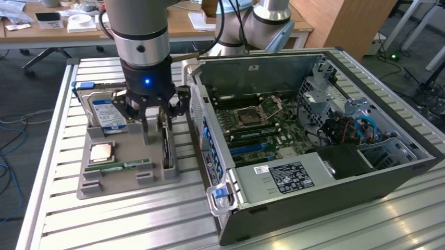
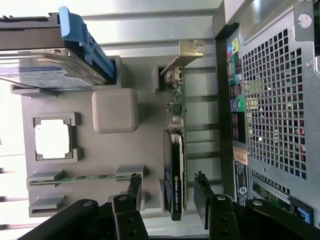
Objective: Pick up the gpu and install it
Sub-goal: 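Pick up the gpu and move the gpu toward the slot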
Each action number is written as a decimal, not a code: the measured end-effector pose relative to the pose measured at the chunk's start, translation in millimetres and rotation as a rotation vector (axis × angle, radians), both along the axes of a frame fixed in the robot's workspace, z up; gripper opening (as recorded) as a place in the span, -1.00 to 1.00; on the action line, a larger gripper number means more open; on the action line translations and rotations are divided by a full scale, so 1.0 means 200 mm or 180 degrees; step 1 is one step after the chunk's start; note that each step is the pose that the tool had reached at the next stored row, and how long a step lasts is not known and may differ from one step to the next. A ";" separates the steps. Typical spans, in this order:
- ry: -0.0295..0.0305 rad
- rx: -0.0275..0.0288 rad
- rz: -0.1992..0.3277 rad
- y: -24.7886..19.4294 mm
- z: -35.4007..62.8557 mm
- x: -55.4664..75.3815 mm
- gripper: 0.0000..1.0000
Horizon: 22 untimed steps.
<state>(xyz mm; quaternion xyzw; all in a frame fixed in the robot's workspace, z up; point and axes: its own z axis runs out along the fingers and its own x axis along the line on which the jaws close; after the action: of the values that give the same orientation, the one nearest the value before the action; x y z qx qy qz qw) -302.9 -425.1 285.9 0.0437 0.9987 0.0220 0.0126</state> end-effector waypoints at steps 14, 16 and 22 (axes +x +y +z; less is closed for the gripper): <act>0.0000 -0.0004 0.0000 0.000 -0.018 0.02 0.10; 0.0000 -0.0004 0.0000 0.000 -0.020 0.02 0.10; 0.0000 -0.0004 0.0000 0.000 -0.054 0.03 0.10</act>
<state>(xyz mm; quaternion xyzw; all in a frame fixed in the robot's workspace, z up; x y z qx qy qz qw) -297.7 -425.1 275.2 0.0437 0.9987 0.0213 0.0127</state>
